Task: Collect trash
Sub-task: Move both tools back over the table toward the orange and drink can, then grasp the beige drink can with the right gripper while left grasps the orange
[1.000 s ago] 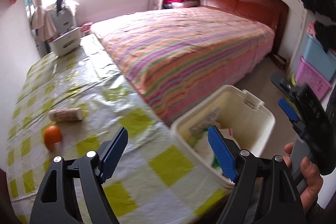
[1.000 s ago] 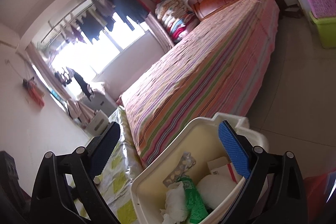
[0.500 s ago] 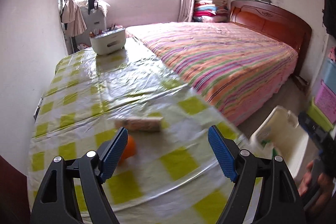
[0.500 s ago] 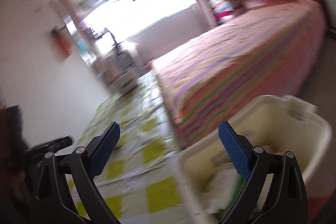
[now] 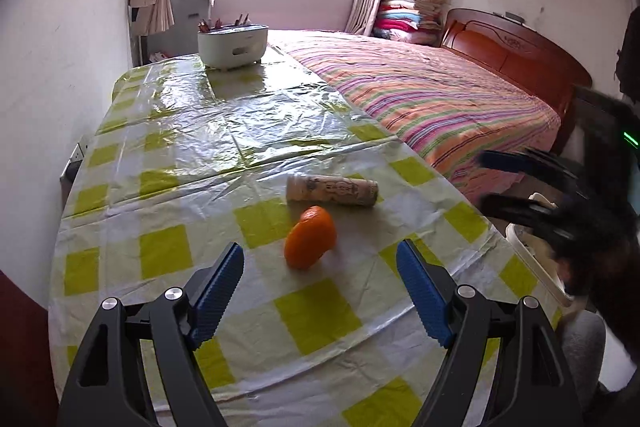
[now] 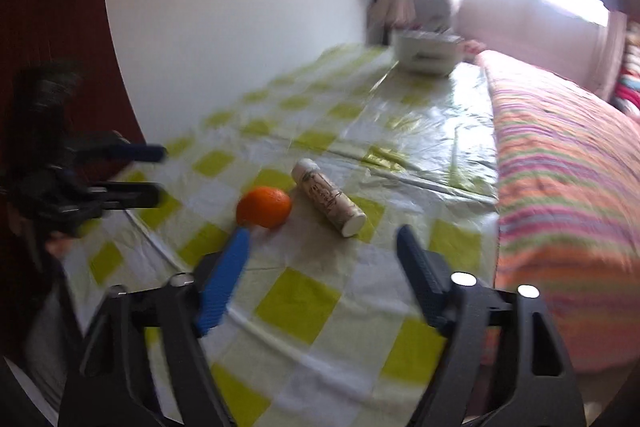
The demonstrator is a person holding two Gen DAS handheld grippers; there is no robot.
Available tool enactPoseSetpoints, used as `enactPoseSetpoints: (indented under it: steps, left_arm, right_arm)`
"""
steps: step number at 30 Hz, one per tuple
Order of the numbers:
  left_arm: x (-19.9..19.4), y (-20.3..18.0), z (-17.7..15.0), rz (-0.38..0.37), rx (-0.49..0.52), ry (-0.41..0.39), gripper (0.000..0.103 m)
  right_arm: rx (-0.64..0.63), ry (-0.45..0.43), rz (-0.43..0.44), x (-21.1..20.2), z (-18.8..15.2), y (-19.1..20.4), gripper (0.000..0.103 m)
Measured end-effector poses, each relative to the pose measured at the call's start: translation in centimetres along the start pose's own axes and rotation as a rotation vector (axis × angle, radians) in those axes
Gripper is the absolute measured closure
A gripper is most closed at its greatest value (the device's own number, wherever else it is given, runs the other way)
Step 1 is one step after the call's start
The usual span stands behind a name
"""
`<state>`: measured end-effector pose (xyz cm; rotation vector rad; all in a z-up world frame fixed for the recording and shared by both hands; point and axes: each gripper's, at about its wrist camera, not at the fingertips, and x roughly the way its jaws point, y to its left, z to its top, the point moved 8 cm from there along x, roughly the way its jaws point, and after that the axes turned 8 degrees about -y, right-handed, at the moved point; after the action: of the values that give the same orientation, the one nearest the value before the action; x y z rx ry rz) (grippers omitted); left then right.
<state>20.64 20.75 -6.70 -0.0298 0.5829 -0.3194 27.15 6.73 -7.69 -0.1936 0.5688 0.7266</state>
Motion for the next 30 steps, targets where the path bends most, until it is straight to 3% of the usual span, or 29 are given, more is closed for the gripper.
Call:
enactPoseSetpoints:
  steps: [2,5,11,19,20,22,27,30]
  left_arm:
    - [-0.1,0.4,-0.3,0.000,-0.006,0.009,0.027]
    - [-0.2,1.1,-0.8,0.011,-0.014,0.018,0.027]
    - [-0.4,2.1,-0.8,0.008,-0.046,0.019,0.027]
    - [0.3,2.2,-1.1,0.009,-0.042,0.043,0.027]
    - [0.5,2.1,-1.0,0.005,-0.041,0.044,0.027]
    - [0.8,2.1,-1.0,0.002,-0.041,0.047,0.027]
    - [2.0,2.1,-0.9,-0.005,-0.055,0.069,0.027]
    - [2.7,1.9,-0.9,-0.007,-0.052,0.082,0.027]
  right_arm:
    - [-0.062,0.094,0.029,3.0,0.4,-0.2,0.047]
    - [-0.112,0.196,0.036,6.8,0.6,-0.5,0.048]
    - [-0.146,0.299,0.069,11.2,0.8,0.1,0.048]
    - [-0.206,0.422,0.103,13.8,-0.9,0.6,0.050]
    - [-0.208,0.424,0.098,14.1,-0.9,0.6,0.052]
    - [-0.185,0.426,0.106,14.5,-0.8,0.4,0.069]
    - [-0.120,0.369,0.094,12.8,-0.6,-0.3,0.073]
    - [-0.003,0.263,0.089,9.5,0.3,-1.5,0.075]
